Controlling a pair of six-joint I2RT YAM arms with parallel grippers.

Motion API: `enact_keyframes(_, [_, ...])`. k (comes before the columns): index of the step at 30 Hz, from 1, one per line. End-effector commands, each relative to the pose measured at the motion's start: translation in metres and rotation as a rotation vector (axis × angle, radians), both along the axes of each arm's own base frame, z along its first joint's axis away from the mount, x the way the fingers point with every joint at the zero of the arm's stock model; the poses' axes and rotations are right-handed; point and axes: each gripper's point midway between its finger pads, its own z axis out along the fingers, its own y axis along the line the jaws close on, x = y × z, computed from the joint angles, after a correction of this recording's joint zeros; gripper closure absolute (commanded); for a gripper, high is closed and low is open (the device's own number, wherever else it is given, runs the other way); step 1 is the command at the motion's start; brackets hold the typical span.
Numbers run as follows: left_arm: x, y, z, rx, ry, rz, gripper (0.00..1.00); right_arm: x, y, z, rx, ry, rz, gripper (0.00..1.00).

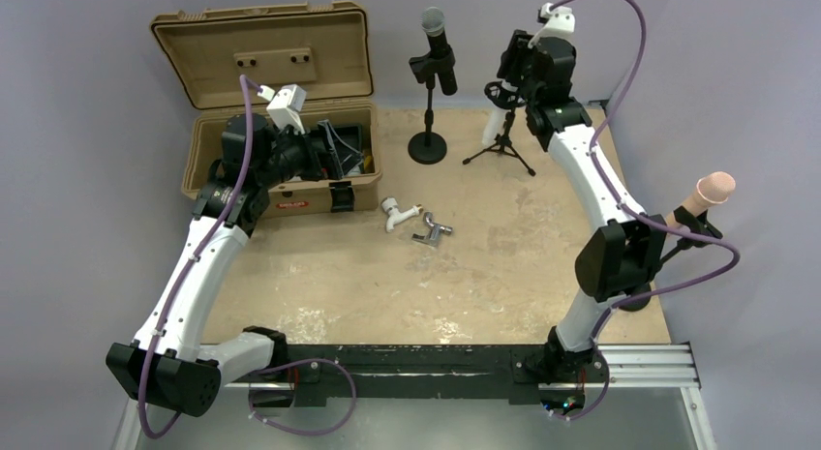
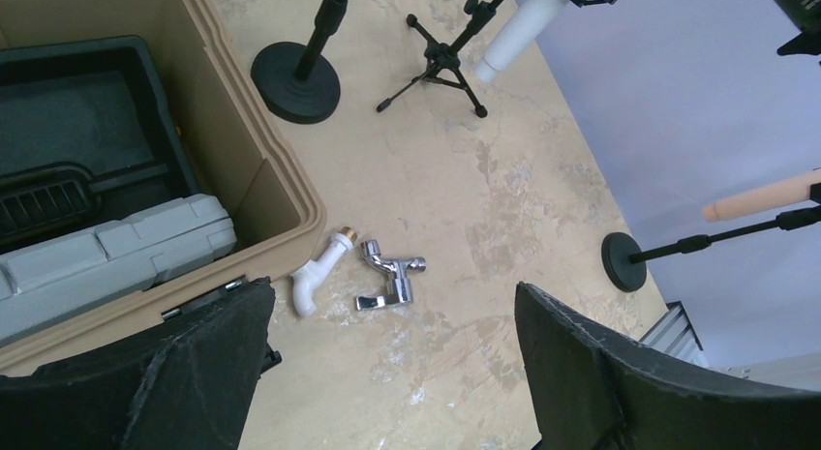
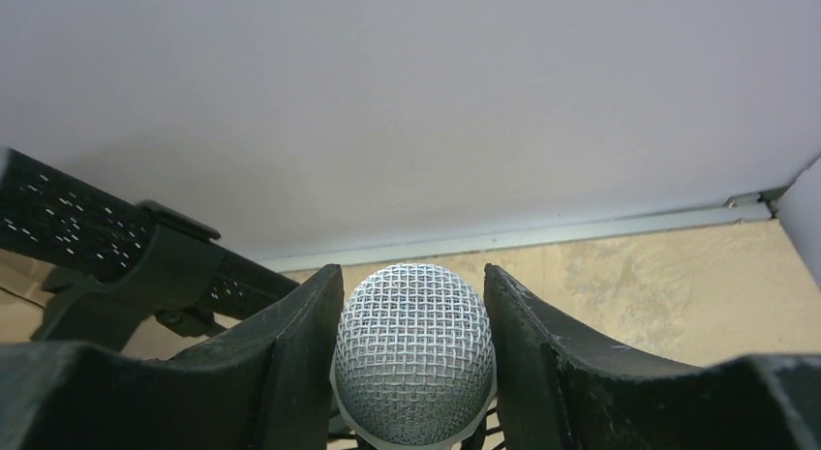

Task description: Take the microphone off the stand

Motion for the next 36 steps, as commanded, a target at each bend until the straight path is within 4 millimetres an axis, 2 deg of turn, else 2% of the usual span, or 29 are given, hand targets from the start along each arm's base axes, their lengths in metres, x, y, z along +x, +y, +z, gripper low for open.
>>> enact_keyframes(1, [0.001,-0.005,0.008,-0.024,-0.032,-0.015,0.09,-0.013,-0.009,0.090,-0.002,-0.191,-0.018,0.71])
enact_keyframes(5, [0.003,-0.005,0.007,-0.022,-0.029,-0.012,0.09,-0.026,-0.020,0.141,-0.006,-0.287,-0.057,0.76])
enact_keyframes(8, [0.003,-0.004,0.006,-0.020,-0.027,-0.009,0.09,-0.044,-0.034,0.186,-0.002,-0.381,-0.116,0.80])
enact_keyframes(11, [0.003,-0.004,0.007,-0.021,-0.030,-0.008,0.10,-0.077,-0.049,0.232,0.028,-0.511,-0.168,0.83])
enact_keyframes(13, [0.003,-0.004,0.006,-0.020,-0.027,-0.009,0.09,-0.108,-0.056,0.264,0.064,-0.621,-0.177,0.85])
enact_keyframes(15, [0.002,-0.004,0.007,-0.021,-0.029,-0.008,0.10,-0.135,-0.062,0.285,0.094,-0.707,-0.179,0.92])
enact_keyframes(17, [0.002,-0.004,0.008,-0.022,-0.030,-0.007,0.10,-0.156,-0.065,0.295,0.133,-0.758,-0.172,1.00])
enact_keyframes(19, [0.002,-0.003,0.007,-0.021,-0.029,-0.004,0.10,-0.177,-0.064,0.303,0.159,-0.799,-0.133,1.00])
enact_keyframes(21, [0.001,-0.003,0.009,-0.021,-0.033,-0.002,0.10,-0.190,-0.057,0.302,0.173,-0.815,-0.080,1.00])
enact_keyframes(25, [0.000,-0.002,0.010,-0.018,-0.035,0.001,0.10,-0.199,-0.043,0.274,0.160,-0.755,0.016,1.00])
enact_keyframes(29, [-0.001,-0.003,0.010,-0.029,-0.027,-0.007,0.10,-0.208,-0.019,0.231,0.122,-0.650,0.155,1.00])
enact_keyframes(32, [-0.001,-0.003,0.009,-0.027,-0.024,-0.003,0.10,-0.227,-0.015,0.205,0.107,-0.605,0.205,1.00])
enact_keyframes(36, [-0.002,-0.003,0.010,-0.026,-0.021,-0.001,0.10,-0.225,-0.012,0.155,0.069,-0.455,0.216,1.00])
